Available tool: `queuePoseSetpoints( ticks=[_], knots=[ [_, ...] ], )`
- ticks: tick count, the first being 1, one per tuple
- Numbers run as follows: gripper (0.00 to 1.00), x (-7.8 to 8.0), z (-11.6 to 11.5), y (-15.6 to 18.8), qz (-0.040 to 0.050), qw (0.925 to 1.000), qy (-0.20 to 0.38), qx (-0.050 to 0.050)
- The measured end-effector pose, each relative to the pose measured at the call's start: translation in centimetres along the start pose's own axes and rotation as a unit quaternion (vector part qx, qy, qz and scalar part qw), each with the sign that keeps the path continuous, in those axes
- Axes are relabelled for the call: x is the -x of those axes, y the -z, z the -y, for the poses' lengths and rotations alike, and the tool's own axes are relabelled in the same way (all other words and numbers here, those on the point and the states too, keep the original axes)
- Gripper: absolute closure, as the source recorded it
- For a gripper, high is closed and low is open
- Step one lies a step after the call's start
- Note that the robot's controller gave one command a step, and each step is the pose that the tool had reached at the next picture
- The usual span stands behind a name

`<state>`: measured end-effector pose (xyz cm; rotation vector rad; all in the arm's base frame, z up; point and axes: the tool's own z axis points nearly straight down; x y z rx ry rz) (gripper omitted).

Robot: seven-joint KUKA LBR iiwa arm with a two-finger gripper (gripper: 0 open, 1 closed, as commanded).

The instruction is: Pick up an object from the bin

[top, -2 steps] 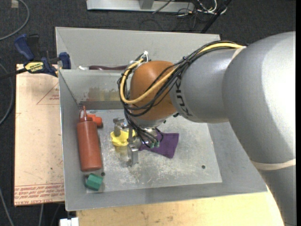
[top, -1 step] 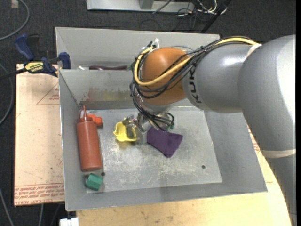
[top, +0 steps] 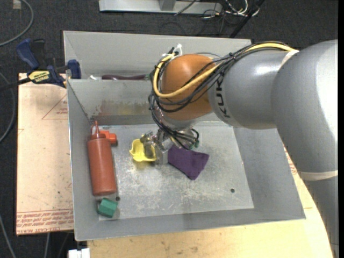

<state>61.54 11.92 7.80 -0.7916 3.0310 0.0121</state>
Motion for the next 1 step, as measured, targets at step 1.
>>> queuePoseSetpoints(
  ticks=[1],
  knots=[
    [1.0,-0.34,-0.37,13.54,0.0029,1.0,0.001,0.0]
  ],
)
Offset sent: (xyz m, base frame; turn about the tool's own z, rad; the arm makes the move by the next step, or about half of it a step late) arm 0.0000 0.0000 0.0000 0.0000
